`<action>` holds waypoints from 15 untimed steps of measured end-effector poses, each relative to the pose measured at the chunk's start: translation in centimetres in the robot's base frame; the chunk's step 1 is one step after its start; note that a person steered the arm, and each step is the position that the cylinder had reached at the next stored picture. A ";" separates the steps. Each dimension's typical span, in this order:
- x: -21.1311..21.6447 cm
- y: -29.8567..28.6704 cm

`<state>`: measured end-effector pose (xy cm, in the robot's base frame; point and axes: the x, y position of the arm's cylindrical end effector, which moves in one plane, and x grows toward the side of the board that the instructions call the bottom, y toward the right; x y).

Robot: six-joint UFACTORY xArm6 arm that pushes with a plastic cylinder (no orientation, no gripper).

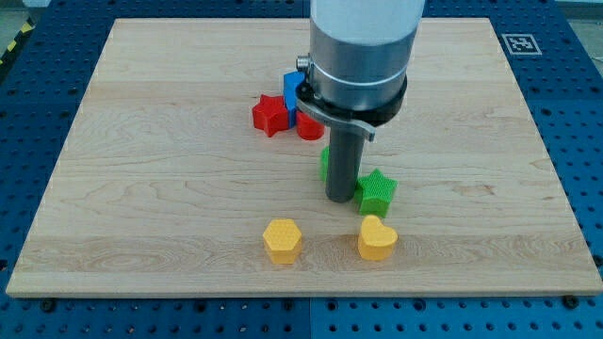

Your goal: Push the green circle to center left

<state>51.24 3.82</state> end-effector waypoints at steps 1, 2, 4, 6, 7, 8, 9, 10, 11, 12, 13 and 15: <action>0.0 2.8; -0.3 6.5; -3.8 4.1; -3.7 -1.8; -3.4 -3.9; -2.5 -4.0; -2.2 -4.0; -2.8 -5.2; -2.8 -9.0; -2.8 -12.0; -0.3 -11.5; -1.5 -15.4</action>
<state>49.75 -11.63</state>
